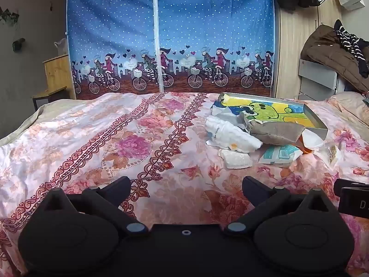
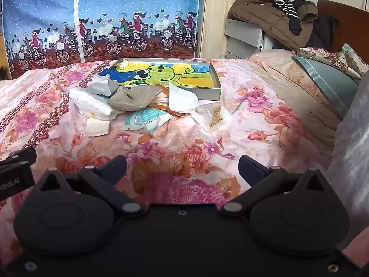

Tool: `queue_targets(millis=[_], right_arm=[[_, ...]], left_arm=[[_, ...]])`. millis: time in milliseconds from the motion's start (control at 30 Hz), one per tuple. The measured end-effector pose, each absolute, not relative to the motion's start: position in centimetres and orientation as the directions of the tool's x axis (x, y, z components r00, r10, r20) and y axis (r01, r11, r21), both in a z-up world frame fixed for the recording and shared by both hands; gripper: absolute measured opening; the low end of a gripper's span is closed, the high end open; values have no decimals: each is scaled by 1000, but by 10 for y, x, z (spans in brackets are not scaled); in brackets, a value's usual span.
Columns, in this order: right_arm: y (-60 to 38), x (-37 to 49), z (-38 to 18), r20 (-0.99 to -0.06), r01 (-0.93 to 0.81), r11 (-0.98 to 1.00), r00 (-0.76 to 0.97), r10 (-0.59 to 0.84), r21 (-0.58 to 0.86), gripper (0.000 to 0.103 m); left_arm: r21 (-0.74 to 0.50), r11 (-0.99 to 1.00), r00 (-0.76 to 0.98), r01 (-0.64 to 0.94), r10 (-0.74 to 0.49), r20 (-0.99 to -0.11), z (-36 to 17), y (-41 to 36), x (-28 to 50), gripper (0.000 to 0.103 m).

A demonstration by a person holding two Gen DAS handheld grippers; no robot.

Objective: Organize soft objects

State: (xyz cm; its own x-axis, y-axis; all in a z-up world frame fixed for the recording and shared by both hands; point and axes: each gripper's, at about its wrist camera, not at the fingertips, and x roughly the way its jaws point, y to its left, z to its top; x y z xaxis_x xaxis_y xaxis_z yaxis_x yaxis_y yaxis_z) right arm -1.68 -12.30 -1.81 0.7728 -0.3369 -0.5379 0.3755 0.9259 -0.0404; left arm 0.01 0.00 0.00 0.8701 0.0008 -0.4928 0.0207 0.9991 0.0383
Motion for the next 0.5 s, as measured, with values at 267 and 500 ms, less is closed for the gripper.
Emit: queue_targets(millis=[267,500], right_arm=[[-123,-17,-18,-540,378,925,772,-337,-38,103],[-123,-17,-19,-540,376,926,772,-335,-37,103]], left_arm=[[34,999,871,23,-3,-492,0,0,0,102],[33,999,870,23,-4,-493,0,0,0,102]])
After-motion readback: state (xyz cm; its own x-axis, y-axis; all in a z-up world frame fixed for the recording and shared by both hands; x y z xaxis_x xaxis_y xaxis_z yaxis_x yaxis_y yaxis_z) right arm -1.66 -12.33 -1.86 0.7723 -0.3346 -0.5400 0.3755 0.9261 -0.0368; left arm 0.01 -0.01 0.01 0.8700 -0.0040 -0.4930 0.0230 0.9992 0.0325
